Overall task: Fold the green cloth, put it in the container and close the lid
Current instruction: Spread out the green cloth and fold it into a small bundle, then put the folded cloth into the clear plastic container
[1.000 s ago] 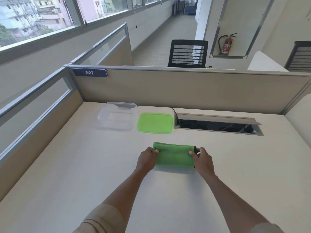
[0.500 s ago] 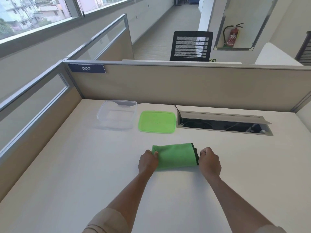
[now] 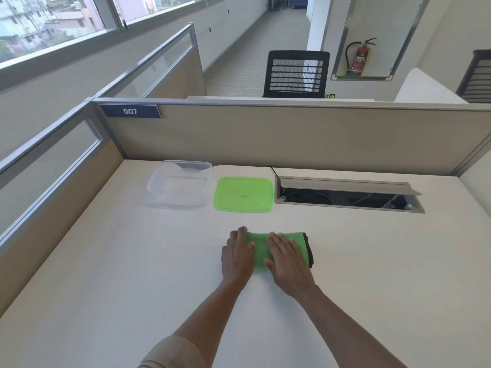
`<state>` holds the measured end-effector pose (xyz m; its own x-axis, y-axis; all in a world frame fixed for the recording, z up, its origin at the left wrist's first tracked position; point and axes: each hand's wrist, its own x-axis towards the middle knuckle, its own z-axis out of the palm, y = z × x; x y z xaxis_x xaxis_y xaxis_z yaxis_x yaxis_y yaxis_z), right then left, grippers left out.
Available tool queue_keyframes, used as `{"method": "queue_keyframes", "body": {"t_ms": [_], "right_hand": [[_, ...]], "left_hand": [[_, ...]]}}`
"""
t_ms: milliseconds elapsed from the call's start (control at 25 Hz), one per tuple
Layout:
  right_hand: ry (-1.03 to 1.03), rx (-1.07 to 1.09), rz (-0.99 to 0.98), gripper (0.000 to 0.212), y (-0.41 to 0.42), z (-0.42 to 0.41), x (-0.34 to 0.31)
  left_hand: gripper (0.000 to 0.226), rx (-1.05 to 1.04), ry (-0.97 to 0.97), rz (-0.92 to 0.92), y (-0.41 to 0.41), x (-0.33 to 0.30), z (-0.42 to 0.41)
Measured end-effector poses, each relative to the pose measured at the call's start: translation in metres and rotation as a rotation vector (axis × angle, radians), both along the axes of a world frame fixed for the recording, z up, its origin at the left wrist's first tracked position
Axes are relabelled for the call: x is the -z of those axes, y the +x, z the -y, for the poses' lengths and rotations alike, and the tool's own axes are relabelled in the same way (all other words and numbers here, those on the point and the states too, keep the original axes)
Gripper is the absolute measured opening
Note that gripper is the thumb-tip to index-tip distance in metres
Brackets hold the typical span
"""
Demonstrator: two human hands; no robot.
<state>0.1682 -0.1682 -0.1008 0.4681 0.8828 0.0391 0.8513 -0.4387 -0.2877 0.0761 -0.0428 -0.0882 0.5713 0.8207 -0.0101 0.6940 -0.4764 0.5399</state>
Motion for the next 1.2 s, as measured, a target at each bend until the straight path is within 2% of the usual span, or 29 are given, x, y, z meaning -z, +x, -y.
{"method": "queue_keyframes", "body": {"t_ms": [80, 240, 520, 640, 720, 880, 1000, 1120, 1200], "right_hand": [[-0.091, 0.053, 0.025, 0.066, 0.004, 0.006, 0.011], [-0.104, 0.1, 0.065, 0.068, 0.013, 0.012, 0.014], [-0.09, 0.36, -0.024, 0.057, 0.014, 0.019, 0.017], [-0.01, 0.587, -0.128, 0.064, 0.011, 0.02, 0.008], [-0.033, 0.719, -0.182, 0.073, 0.01, 0.017, 0.002], [-0.024, 0.857, -0.376, 0.066, 0.009, 0.007, -0.007], [0.022, 0.936, -0.563, 0.06, 0.016, 0.007, -0.008], [0.028, 0.969, -0.689, 0.069, 0.02, 0.008, -0.009], [0.024, 0.983, -0.725, 0.069, 0.015, 0.007, -0.011]], "left_hand": [[0.038, 0.034, -0.039, -0.05, 0.0, 0.0, -0.002], [0.04, 0.022, -0.07, -0.096, 0.002, 0.001, -0.007], [0.046, -0.184, -0.236, -0.145, 0.0, 0.007, -0.002], [0.048, -0.244, -0.28, -0.185, 0.002, 0.008, -0.002], [0.051, -0.24, -0.295, -0.238, 0.001, 0.008, -0.006], [0.066, -0.207, -0.421, -0.266, -0.004, 0.009, -0.012], [0.061, -0.166, -0.461, -0.237, -0.01, 0.008, -0.015], [0.056, -0.198, -0.502, -0.181, -0.02, 0.005, -0.014], [0.057, -0.234, -0.603, -0.079, -0.029, 0.003, -0.013]]}}
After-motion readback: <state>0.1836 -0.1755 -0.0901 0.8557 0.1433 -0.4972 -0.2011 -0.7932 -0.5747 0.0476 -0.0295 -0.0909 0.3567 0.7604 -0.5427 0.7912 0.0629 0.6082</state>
